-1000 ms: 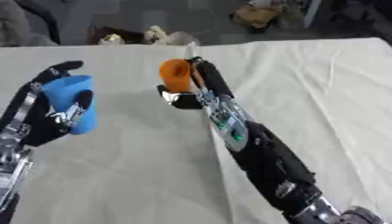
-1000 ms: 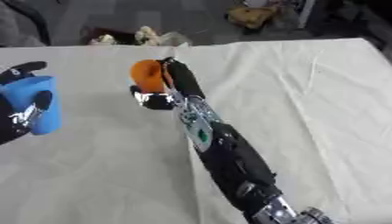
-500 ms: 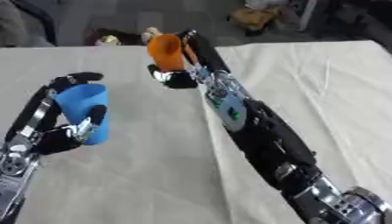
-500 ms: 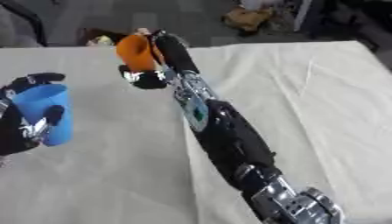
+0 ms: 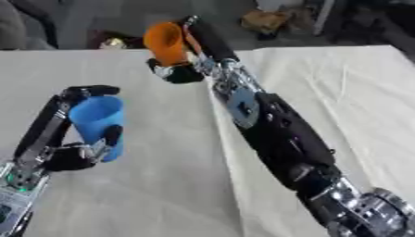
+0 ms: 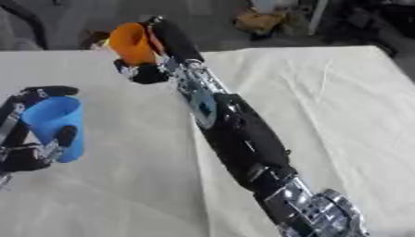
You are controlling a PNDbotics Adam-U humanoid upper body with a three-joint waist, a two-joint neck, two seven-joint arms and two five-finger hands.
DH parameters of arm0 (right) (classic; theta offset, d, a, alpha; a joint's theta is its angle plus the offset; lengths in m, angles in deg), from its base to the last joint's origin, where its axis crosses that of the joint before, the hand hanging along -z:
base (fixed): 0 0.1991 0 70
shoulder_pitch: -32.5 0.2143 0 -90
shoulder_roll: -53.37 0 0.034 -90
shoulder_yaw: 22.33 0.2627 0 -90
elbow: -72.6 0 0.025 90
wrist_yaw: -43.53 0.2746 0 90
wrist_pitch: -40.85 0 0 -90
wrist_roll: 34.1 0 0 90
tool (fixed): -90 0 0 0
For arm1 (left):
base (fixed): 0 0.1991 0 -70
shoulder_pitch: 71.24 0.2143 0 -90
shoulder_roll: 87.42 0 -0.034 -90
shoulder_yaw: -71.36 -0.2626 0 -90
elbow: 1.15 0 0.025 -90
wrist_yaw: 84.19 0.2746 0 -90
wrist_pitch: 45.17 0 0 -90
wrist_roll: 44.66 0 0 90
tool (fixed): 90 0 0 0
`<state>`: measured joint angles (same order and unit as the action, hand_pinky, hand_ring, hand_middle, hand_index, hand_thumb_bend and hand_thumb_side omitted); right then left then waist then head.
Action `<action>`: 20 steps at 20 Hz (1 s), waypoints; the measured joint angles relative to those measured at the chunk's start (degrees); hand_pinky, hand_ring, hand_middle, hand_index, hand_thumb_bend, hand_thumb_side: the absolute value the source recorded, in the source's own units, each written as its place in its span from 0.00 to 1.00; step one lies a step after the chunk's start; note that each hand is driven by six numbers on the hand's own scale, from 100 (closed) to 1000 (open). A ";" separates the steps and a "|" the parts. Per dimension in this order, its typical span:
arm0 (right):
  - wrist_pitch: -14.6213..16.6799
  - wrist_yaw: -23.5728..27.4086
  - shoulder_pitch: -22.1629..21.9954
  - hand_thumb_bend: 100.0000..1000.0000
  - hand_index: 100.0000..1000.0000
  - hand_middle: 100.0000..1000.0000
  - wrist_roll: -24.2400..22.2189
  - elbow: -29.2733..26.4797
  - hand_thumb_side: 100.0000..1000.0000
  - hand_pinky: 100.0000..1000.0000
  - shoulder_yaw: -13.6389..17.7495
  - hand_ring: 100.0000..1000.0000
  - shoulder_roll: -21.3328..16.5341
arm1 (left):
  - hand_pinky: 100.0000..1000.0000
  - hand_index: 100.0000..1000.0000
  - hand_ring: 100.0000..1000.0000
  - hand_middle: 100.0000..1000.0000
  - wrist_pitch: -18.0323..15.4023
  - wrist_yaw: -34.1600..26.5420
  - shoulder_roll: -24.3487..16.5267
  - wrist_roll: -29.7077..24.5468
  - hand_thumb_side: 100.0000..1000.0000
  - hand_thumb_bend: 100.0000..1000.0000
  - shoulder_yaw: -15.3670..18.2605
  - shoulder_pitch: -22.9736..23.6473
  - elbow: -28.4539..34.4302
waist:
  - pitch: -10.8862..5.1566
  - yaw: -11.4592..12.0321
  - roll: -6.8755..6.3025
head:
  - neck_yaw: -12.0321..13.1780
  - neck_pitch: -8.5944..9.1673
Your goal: Pour the contents of one cup into another cup.
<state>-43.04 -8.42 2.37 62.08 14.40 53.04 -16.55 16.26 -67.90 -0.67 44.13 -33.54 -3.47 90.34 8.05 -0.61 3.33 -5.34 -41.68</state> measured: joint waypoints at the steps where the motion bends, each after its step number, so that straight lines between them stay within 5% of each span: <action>1: 0.23 -0.36 0.15 0.00 0.23 0.06 -0.58 -1.14 0.00 0.59 -0.45 0.50 -0.42 | 0.00 0.77 0.07 0.17 -0.73 0.88 0.01 0.57 0.52 0.00 -0.01 -0.01 -0.95 | 0.00 -0.09 0.09 | 0.03 0.00; 11: 2.51 -6.82 0.43 0.03 0.26 0.08 -5.64 -10.53 0.00 0.61 -3.32 0.49 -3.73 | 0.00 0.77 0.07 0.17 -5.01 9.61 1.08 6.35 0.53 0.00 0.03 -0.55 -7.65 | 0.01 -0.81 0.45 | 0.18 -0.01; 20: 6.77 -13.40 0.43 0.12 0.30 0.10 -10.18 -12.85 0.00 0.62 -5.98 0.49 -3.82 | 0.00 0.76 0.07 0.17 -6.62 13.59 2.17 9.85 0.53 0.00 0.02 -1.58 -10.18 | 0.01 -1.07 0.68 | 0.14 -0.01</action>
<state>-36.26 -21.82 2.80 51.90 1.55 47.07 -20.37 9.63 -54.32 1.50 53.98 -33.51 -5.05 80.17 8.06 -1.69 4.01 -5.20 -41.69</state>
